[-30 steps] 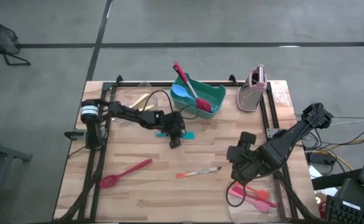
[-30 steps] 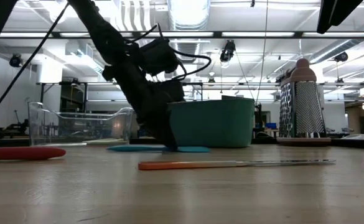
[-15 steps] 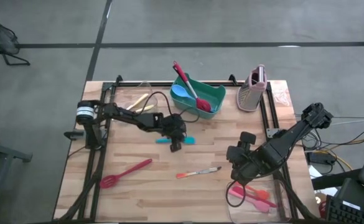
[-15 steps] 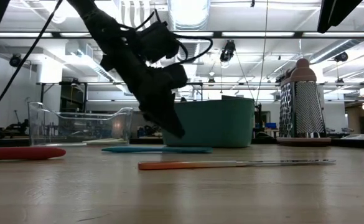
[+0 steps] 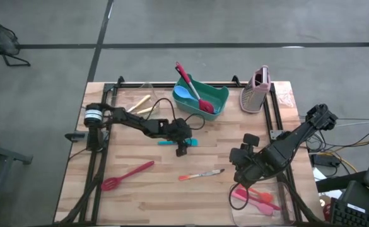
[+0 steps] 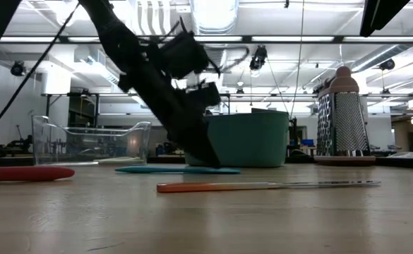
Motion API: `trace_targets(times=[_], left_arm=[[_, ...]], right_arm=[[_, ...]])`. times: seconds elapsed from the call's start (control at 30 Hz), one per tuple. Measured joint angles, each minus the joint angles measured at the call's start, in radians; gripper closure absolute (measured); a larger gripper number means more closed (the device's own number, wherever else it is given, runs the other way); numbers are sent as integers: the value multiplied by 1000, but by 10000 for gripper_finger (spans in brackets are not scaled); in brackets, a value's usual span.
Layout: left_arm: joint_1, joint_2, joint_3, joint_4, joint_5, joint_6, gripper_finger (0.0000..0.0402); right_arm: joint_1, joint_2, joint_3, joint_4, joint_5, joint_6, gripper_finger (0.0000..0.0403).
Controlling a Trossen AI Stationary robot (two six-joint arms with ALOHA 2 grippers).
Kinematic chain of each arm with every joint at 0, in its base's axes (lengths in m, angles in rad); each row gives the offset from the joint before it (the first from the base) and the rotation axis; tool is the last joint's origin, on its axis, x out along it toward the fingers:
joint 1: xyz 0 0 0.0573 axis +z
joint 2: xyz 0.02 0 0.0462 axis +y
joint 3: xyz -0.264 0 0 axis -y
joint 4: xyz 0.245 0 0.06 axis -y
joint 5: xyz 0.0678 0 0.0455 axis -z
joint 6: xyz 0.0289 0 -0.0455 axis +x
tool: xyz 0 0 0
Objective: Pick & Place Kitchen Items
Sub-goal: Put the blue spatula into the bottom transparent bin
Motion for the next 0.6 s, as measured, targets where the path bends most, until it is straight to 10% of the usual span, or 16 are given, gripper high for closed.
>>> trace_targets(times=[0.23, 0.6], left_arm=[[-4, 83, 9, 25, 13, 44, 180], [-11, 135, 10, 10, 82, 54, 323]], right_arm=[[0, 0, 0, 8, 6, -1, 242], [0, 0, -8, 36, 78, -30, 267]])
